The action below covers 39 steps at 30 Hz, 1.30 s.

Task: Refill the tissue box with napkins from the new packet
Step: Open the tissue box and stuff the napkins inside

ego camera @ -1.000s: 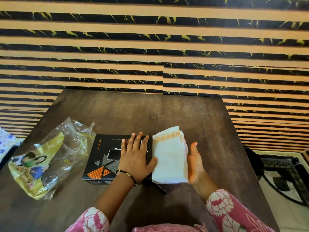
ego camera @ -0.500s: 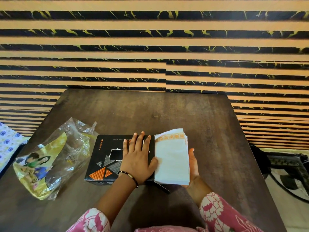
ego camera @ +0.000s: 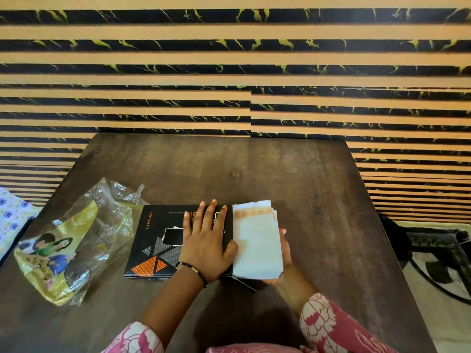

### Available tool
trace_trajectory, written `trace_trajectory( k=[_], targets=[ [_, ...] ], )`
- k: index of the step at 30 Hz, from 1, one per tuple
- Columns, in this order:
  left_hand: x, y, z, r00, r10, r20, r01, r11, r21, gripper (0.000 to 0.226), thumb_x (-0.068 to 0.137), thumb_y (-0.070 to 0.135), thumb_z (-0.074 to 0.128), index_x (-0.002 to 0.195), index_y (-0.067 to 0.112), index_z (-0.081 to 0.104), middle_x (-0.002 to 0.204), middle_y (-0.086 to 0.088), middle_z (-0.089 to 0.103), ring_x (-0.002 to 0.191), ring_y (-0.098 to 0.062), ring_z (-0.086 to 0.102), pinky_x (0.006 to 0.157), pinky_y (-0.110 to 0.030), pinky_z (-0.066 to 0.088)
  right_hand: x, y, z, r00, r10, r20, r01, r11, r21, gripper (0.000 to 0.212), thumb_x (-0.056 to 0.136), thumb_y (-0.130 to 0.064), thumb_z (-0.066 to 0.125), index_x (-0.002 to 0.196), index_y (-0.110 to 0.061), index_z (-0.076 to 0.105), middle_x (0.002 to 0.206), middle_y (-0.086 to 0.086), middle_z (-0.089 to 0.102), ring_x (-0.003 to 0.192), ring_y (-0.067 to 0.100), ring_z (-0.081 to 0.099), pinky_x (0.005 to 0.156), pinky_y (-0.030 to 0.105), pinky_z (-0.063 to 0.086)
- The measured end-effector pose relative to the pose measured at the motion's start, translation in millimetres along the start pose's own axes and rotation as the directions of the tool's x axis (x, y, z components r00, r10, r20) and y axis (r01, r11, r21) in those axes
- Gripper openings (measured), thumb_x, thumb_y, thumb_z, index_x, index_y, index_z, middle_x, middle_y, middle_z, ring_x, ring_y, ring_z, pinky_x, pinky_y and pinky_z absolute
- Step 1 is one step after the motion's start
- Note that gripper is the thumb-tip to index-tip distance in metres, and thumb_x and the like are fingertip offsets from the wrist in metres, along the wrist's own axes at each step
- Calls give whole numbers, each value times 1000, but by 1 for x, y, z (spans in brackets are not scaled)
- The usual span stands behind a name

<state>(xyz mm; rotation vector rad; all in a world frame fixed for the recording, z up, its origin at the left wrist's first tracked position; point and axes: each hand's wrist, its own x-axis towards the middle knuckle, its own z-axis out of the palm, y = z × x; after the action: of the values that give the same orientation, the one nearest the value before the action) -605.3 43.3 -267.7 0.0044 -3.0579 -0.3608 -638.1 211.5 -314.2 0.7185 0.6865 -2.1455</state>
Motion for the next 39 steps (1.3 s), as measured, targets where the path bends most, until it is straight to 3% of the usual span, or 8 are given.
trace_trajectory(
  k=[6,9,12,21,25,28,34,39],
  targets=[
    [4,-1,0,1000,-17,2,17,1000,2,80,73,56,21,145,22,20,157,-5,14,145,-27,3,113,-49,-8,-27,-36,8,955,-259,-149,171,883,-436,52,89,-58,39,108,-18,65,108,13,70,100,32,65,83,46,52],
    [4,0,-1,1000,-16,3,16,1000,-1,80,73,56,20,145,22,21,156,-6,15,145,-27,4,113,-49,-7,-30,-26,16,886,-460,-55,270,609,-746,29,88,-23,55,117,-17,55,115,8,64,100,24,63,86,43,52],
    [4,0,-1,1000,-15,-1,15,1000,-4,80,73,56,22,145,21,23,156,-7,17,144,-28,6,113,-49,-6,-23,0,23,836,-543,87,254,241,-937,64,87,-13,55,142,-22,25,134,-3,42,120,15,45,98,33,40],
    [2,1,1,1000,-12,-10,12,1000,0,77,73,53,26,143,21,27,155,-7,21,144,-28,9,113,-52,-3,-17,17,7,891,-451,54,374,659,-653,58,96,-32,39,147,-37,11,155,-4,24,134,21,40,108,48,39],
    [2,0,0,1000,-13,-11,13,1000,5,77,74,54,23,144,22,24,156,-6,18,144,-28,6,113,-50,-6,-25,14,15,947,-320,1,268,793,-547,50,88,-52,44,130,-25,50,113,0,70,100,17,67,85,39,55],
    [2,0,1,1000,-10,-6,10,1000,3,78,73,55,21,145,22,22,156,-6,15,145,-27,3,112,-49,-9,-31,14,23,949,-316,7,268,791,-549,42,99,-34,30,132,-16,46,89,-10,67,81,4,61,83,25,45],
    [3,0,0,1000,-12,3,12,1000,4,81,73,57,18,146,23,18,157,-5,11,145,-26,0,111,-48,-12,-29,12,28,989,-147,-9,111,782,-614,63,95,-54,12,144,-19,29,144,0,42,112,12,51,95,28,40],
    [4,0,-1,1000,-21,8,21,1000,-18,81,73,58,16,146,23,17,157,-5,11,145,-26,-1,111,-48,-12,-20,20,34,996,-90,-31,56,818,-573,74,86,-66,20,146,-22,25,151,0,34,135,17,37,112,32,24]
  ],
)
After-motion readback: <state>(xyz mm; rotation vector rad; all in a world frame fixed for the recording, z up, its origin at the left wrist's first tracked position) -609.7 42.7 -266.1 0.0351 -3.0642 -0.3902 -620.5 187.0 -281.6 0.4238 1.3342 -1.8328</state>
